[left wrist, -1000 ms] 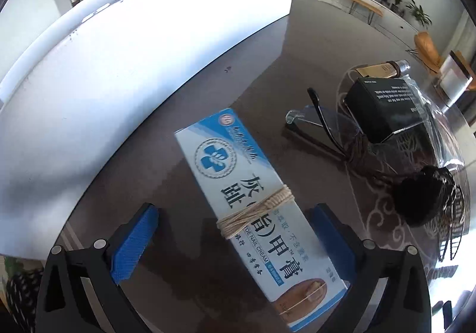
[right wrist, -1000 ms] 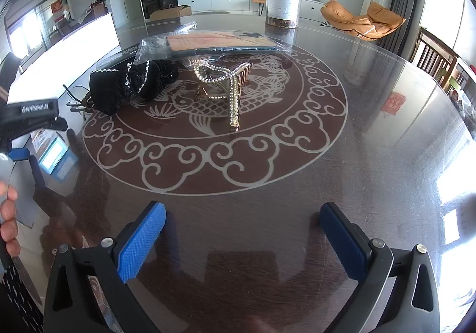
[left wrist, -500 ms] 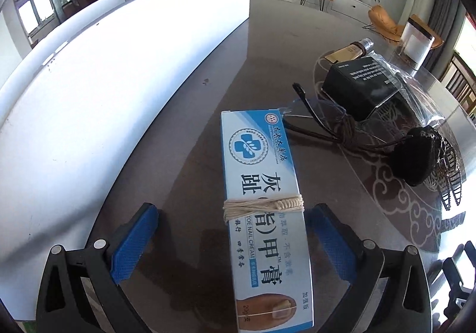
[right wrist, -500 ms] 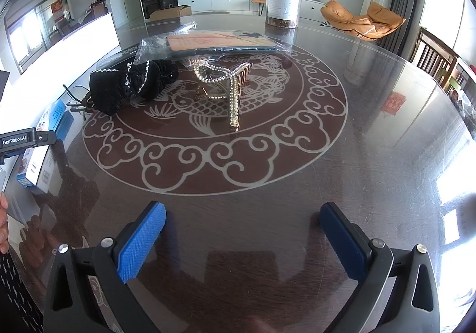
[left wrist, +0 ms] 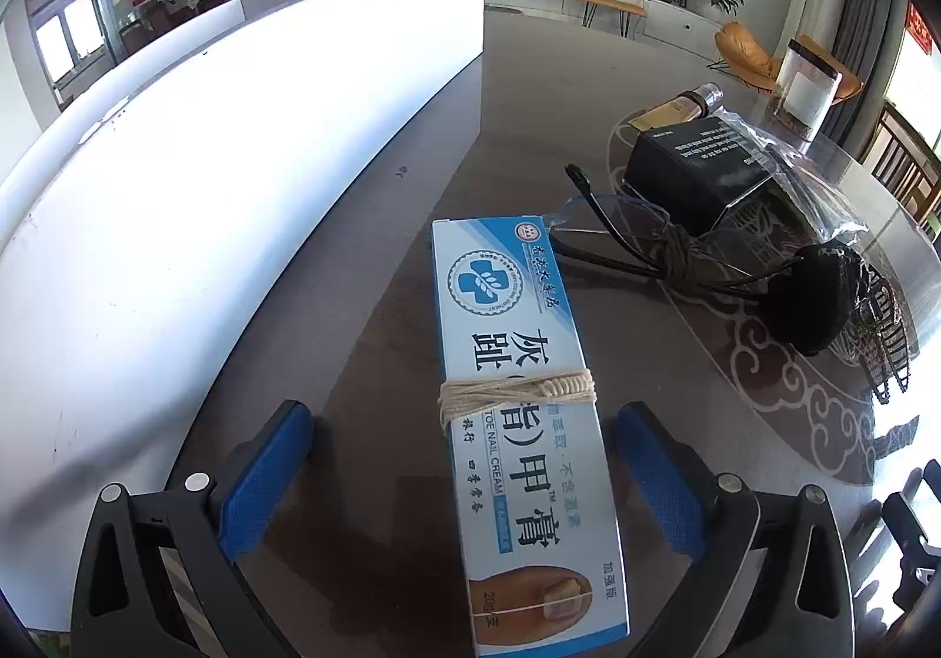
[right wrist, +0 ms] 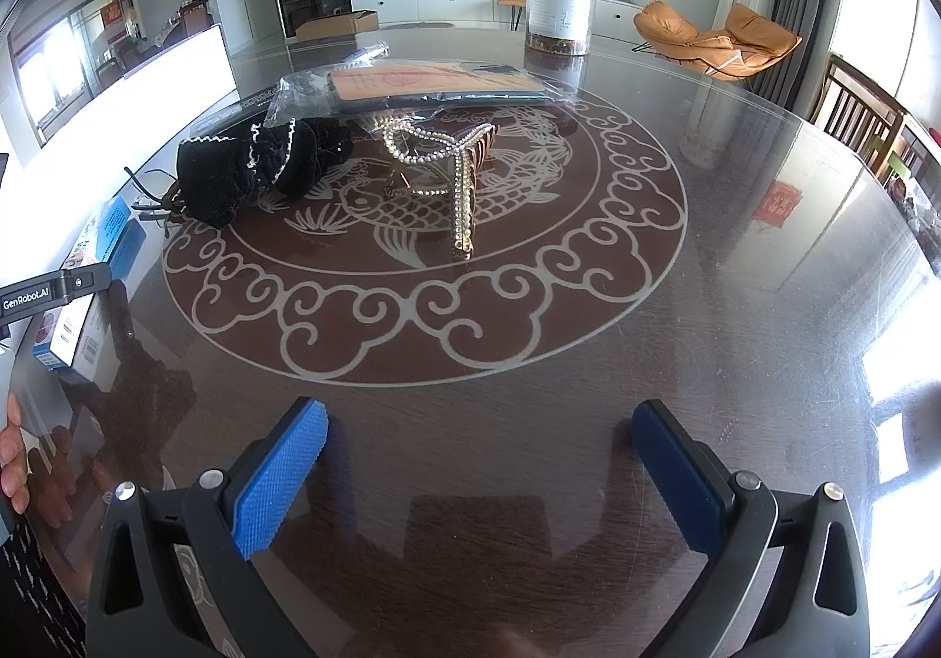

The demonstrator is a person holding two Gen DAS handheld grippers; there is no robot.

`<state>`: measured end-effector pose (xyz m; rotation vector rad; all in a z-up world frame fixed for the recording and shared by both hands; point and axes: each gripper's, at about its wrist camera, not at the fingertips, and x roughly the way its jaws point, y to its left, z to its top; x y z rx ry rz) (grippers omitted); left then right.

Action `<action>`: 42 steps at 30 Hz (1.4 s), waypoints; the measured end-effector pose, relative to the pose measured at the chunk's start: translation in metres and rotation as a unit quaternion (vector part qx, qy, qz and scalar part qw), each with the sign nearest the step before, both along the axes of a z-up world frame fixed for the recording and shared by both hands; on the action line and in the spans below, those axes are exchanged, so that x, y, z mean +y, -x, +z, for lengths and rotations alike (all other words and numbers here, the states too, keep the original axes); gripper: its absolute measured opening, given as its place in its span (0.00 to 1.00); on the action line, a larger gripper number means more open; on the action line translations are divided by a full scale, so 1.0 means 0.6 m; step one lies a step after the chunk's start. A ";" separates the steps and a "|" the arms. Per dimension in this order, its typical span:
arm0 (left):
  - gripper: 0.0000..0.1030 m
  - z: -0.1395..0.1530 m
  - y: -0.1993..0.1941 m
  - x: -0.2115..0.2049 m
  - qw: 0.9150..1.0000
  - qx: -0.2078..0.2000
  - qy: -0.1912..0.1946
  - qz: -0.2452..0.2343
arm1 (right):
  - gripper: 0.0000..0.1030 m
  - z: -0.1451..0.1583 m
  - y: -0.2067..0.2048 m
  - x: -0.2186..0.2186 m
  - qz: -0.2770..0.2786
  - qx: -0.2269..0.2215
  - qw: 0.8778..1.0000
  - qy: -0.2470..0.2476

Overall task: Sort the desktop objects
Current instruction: 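Lift the ointment box with the left tool while the right tool grasps the gold claw clip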

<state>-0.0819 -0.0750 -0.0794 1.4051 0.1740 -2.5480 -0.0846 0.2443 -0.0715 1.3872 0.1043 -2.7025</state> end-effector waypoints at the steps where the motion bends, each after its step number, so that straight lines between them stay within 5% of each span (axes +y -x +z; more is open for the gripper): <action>1: 1.00 0.000 -0.002 0.000 1.000 0.001 0.001 0.001 | 1.00 0.000 0.000 0.000 0.000 0.000 1.000 0.000; 15: 1.00 0.001 -0.006 -0.001 1.000 0.006 0.002 0.001 | 1.00 0.000 0.000 0.000 -0.001 0.000 1.000 0.000; 19: 1.00 0.002 -0.007 -0.002 1.000 0.008 0.002 0.002 | 1.00 0.015 0.013 0.014 0.000 0.002 0.999 0.041; 24: 1.00 0.003 -0.007 -0.003 1.000 0.008 0.002 0.002 | 1.00 0.029 0.105 0.013 -0.012 -0.024 0.997 0.079; 31: 1.00 0.002 -0.007 -0.003 1.000 0.009 0.002 -0.001 | 1.00 0.021 0.207 -0.032 0.009 -0.027 0.998 0.051; 33: 1.00 0.002 -0.007 -0.002 1.000 0.010 -0.001 -0.005 | 0.89 0.013 0.215 -0.044 0.011 -0.026 0.999 0.026; 36: 0.98 0.003 -0.003 0.010 1.000 0.012 0.003 -0.026 | 0.52 0.018 0.209 -0.059 0.024 0.003 1.000 -0.001; 38: 0.83 0.008 -0.003 0.019 0.999 0.022 0.005 -0.042 | 0.50 0.020 0.203 -0.062 0.035 0.007 0.999 0.005; 42: 0.70 0.013 -0.007 0.033 0.997 0.032 0.001 -0.067 | 0.46 0.023 0.169 -0.058 0.063 0.014 0.998 0.010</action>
